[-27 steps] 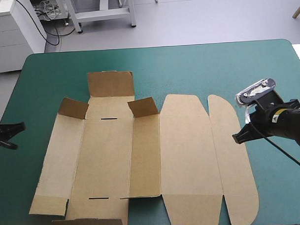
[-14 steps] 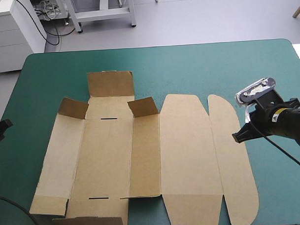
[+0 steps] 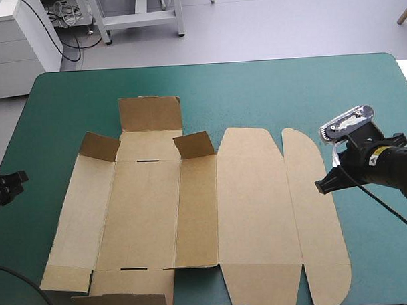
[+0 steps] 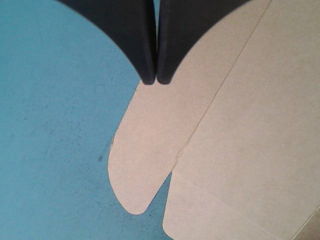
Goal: Fold the box
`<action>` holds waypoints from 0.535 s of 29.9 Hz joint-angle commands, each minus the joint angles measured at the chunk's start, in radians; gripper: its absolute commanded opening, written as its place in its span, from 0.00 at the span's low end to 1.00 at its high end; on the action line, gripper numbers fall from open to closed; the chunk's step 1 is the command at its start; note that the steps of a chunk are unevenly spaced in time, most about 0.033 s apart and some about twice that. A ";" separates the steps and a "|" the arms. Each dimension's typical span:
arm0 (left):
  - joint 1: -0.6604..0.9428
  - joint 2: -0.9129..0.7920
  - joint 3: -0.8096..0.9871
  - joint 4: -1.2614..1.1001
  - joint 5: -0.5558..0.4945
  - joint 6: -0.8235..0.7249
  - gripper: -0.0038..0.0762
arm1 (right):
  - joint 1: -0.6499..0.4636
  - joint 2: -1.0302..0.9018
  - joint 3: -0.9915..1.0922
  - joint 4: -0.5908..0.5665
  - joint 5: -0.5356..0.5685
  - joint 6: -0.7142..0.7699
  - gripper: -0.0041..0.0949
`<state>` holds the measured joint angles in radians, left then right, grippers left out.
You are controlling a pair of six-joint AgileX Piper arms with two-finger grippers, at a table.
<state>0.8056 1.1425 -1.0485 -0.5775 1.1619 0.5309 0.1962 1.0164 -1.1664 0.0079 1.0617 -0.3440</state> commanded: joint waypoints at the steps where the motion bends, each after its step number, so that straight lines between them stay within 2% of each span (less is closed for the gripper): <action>1: 0.002 -0.016 -0.036 -0.071 0.004 0.013 0.63 | -0.004 -0.013 -0.026 0.001 -0.051 -0.005 0.02; 3: 0.002 -0.016 -0.036 -0.089 0.002 0.013 0.80 | -0.004 -0.013 -0.026 0.001 -0.051 -0.005 0.02; 5: 0.002 -0.016 -0.036 -0.120 0.004 -0.004 0.90 | -0.004 -0.013 -0.026 0.001 -0.051 -0.005 0.02; 8: 0.002 -0.016 -0.036 -0.153 0.008 -0.002 0.91 | -0.004 -0.013 -0.026 0.001 -0.051 -0.005 0.02; 16: 0.002 0.016 0.029 -0.145 0.013 0.132 0.86 | -0.004 -0.013 -0.026 0.001 -0.051 -0.005 0.02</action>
<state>0.8056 1.1492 -1.0223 -0.6659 1.1890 0.6292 0.1962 1.0164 -1.1664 0.0079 1.0617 -0.3440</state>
